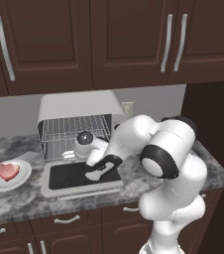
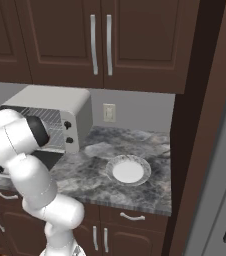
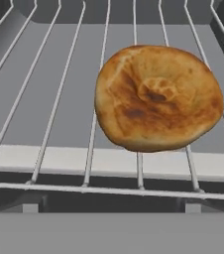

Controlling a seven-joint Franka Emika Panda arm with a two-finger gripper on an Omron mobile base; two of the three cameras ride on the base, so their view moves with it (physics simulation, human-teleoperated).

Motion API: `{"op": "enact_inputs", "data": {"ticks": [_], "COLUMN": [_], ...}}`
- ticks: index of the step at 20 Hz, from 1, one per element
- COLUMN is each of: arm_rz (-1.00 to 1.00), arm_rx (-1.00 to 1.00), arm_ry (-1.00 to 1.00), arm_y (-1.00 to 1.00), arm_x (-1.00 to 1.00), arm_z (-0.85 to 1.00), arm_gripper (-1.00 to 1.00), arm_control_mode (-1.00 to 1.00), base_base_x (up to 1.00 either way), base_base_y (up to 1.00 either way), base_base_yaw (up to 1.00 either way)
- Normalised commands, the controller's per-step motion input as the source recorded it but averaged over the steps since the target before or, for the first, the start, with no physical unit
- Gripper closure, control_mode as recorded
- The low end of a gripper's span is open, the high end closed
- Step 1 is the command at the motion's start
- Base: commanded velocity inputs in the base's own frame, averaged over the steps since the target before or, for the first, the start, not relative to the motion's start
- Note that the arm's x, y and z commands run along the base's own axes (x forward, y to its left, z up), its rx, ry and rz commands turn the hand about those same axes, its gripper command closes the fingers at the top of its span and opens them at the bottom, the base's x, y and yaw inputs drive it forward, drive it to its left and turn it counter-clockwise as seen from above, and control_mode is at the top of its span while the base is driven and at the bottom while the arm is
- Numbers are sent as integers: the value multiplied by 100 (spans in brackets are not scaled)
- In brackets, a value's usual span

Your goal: Open the toaster oven door. Place the bread on the bottom rack in the toaster oven and place the steak on the top rack.

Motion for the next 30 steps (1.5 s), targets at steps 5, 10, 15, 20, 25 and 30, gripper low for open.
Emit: {"op": "enact_inputs", "data": {"ticks": [5,10,15,20,25,30], "arm_rz": [-4,0,0,0,0,0], "arm_rx": [0,0,0,0,0,0], "arm_ry": [0,-3,0,0,0,0], "arm_y": [1,9,4,1,1,4], "arm_x": [30,21,30,30,7,-19], "arm_z": [4,17,11,12,7,17], "arm_gripper": [-100,-100,-100,-100,-100,-100], "arm_control_mode": [-100,-100,-100,-100,-100,-100], "base_base_x": [0,0,0,0,0,0], "base_base_y": [0,0,0,0,0,0], "base_base_yaw": [0,0,0,0,0,0]}}
